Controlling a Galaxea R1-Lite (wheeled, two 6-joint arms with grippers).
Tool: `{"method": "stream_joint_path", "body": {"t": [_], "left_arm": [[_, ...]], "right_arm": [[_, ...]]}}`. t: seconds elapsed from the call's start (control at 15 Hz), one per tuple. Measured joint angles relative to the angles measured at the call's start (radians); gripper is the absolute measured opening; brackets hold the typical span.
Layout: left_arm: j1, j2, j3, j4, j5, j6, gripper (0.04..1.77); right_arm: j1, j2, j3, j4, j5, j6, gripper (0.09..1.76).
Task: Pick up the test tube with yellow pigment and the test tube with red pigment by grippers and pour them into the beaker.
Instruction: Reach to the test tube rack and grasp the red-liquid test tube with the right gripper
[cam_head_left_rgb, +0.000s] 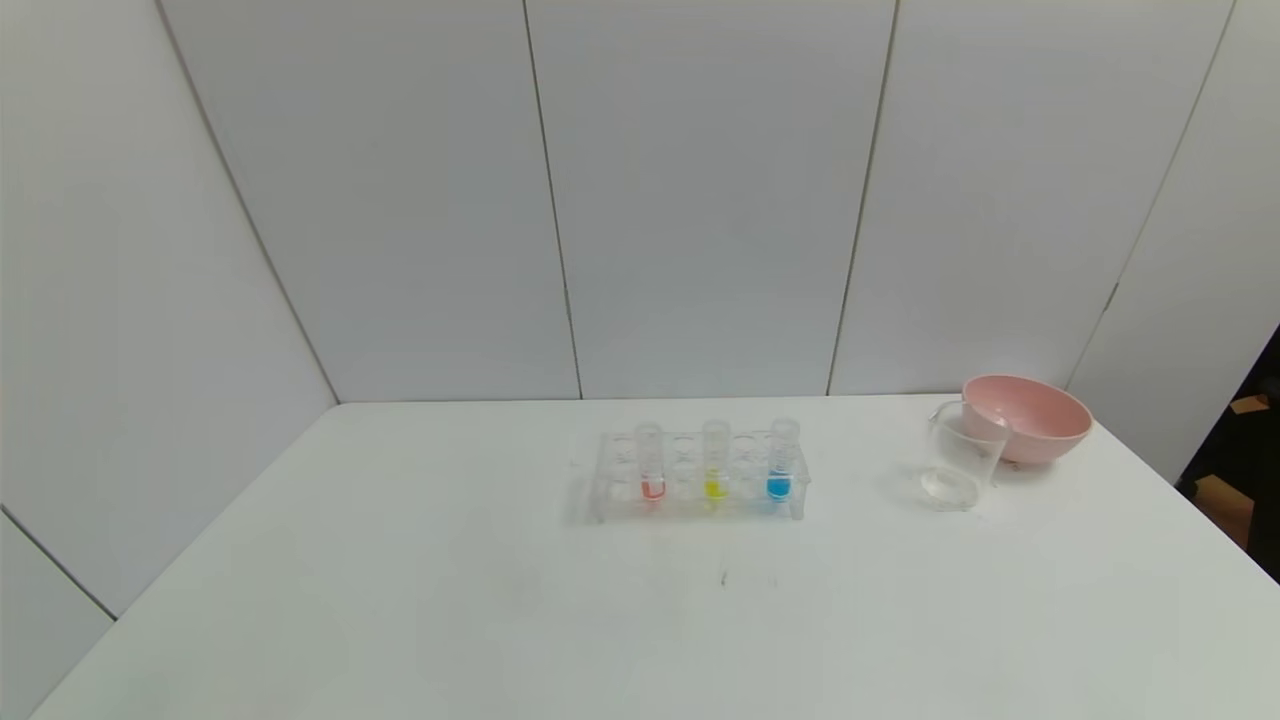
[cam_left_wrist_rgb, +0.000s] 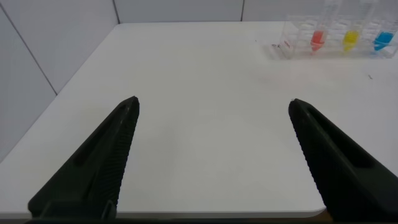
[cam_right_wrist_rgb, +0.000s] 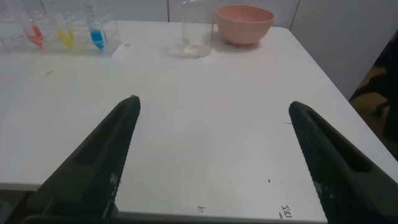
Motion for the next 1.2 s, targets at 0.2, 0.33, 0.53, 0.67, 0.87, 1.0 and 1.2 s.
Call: {"method": "stream_joint_path", "body": {"t": [0.2, 0.33, 0.53, 0.67, 0.87, 1.0, 1.2], "left_arm": [[0.0, 0.0, 0.0, 0.0, 0.0, 0.0, 1.72], [0.0, 0.0, 0.0, 0.0, 0.0, 0.0, 1.72], [0.0, 0.0, 0.0, 0.0, 0.0, 0.0, 1.72], [0.0, 0.0, 0.0, 0.0, 0.0, 0.0, 1.72], [0.0, 0.0, 0.0, 0.0, 0.0, 0.0, 1.72], [0.0, 0.0, 0.0, 0.0, 0.0, 0.0, 1.72], [0.0, 0.0, 0.0, 0.0, 0.0, 0.0, 1.72]], "right_arm": [[0.0, 0.0, 0.0, 0.0, 0.0, 0.0, 1.71], [0.0, 0.0, 0.0, 0.0, 0.0, 0.0, 1.71], [0.0, 0.0, 0.0, 0.0, 0.0, 0.0, 1.71], [0.0, 0.0, 0.0, 0.0, 0.0, 0.0, 1.71], [0.0, 0.0, 0.0, 0.0, 0.0, 0.0, 1.71], [0.0, 0.0, 0.0, -0.001, -0.001, 0.001, 1.71], [0.0, 0.0, 0.0, -0.001, 0.0, 0.001, 1.71]]}}
